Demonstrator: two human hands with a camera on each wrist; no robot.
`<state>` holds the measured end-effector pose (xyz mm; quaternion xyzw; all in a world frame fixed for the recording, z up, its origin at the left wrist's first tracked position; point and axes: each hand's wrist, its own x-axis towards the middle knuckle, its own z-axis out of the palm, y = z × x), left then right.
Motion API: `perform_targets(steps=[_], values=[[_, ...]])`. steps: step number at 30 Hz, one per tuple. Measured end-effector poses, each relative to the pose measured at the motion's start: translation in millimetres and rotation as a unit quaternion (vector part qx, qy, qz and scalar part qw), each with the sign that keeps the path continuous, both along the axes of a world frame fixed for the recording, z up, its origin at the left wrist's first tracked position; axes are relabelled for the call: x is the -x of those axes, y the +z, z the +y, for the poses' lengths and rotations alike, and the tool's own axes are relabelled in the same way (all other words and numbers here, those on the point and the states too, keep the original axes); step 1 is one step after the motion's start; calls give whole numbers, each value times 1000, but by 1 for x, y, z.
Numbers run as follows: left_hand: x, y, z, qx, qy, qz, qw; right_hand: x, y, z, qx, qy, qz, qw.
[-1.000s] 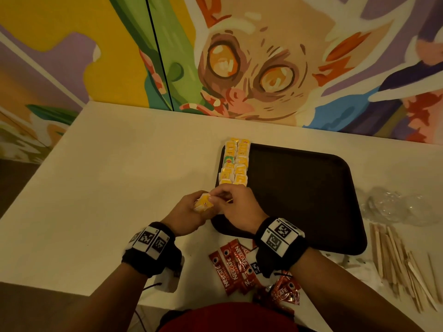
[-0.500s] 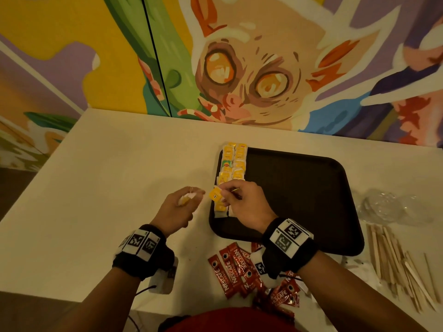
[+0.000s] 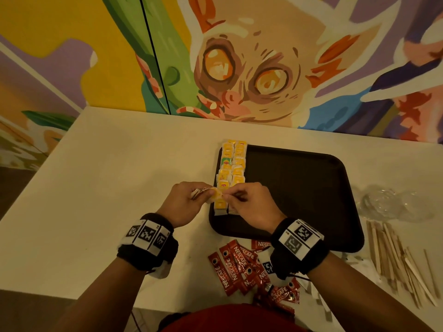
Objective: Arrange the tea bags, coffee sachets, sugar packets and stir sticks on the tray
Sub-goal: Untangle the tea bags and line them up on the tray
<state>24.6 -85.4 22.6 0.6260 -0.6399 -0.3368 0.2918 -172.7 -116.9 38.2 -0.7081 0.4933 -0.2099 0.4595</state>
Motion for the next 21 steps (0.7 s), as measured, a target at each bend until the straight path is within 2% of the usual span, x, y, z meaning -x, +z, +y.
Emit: perform_targets(steps=[5, 9, 13, 17, 21], values=[[0, -6, 0, 29, 29, -32, 999, 5, 8, 0, 17, 43, 61, 997], [4, -3, 2, 21, 24, -15, 999, 4, 17, -3, 64, 52, 51, 995], [9, 9, 6, -7, -17, 62, 998, 1, 17, -8, 90, 25, 6, 996], [12, 14, 7, 14, -7, 161, 987, -2, 4, -10, 23, -3, -46, 999], [15, 17, 7, 53, 23, 226, 972, -4, -5, -6, -22, -12, -120, 992]])
